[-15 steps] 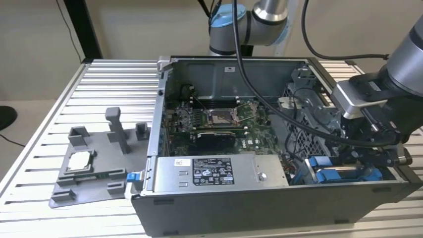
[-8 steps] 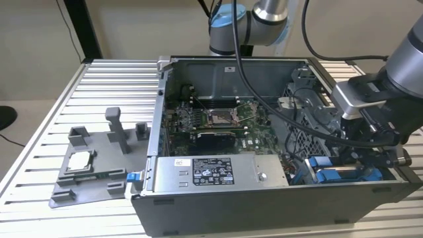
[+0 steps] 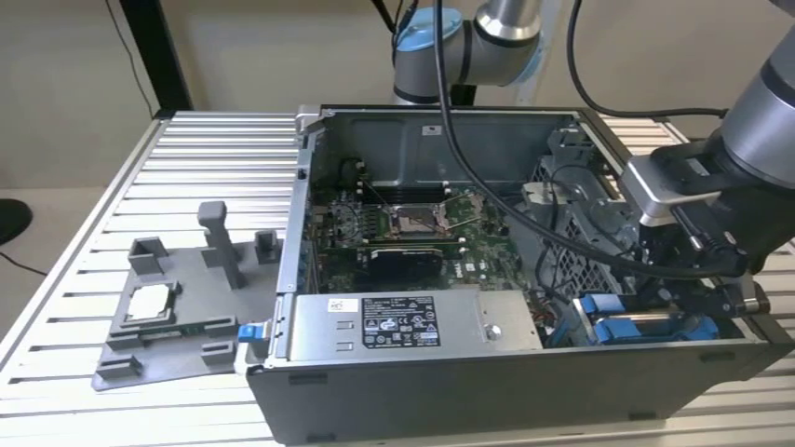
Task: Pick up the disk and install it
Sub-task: 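Insert the second disk wire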
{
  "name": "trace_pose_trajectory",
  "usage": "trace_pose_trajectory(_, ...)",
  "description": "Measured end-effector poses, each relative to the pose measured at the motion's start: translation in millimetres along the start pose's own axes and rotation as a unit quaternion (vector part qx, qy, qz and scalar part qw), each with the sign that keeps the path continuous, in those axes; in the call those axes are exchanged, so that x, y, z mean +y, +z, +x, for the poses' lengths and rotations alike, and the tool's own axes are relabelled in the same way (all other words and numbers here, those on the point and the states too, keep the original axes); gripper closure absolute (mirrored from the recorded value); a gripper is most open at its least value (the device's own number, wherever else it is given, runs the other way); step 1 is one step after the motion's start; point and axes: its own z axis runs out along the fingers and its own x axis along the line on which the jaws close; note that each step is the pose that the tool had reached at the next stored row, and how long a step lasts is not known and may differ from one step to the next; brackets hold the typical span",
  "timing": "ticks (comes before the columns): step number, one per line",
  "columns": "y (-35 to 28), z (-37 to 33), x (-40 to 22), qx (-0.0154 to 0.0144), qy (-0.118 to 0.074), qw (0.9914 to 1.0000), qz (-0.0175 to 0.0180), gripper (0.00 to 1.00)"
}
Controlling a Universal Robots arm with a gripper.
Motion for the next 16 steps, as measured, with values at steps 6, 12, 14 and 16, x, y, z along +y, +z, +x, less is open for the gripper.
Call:
trace_pose_trajectory(6,3.2,0.3,1.3,0.0016,0.005,0.99999,0.0006,1.0)
trace_pose_trajectory(12,4.3,0.4,2.3,0.0015,0.006,0.99998,0.0006,1.0)
trace_pose_trajectory(14,4.8,0.4,2.4,0.0009,0.006,0.99998,0.0007,0.0)
trace_pose_trajectory(16,3.2,0.3,2.2,0.0006,0.006,0.99998,0.0007,0.0)
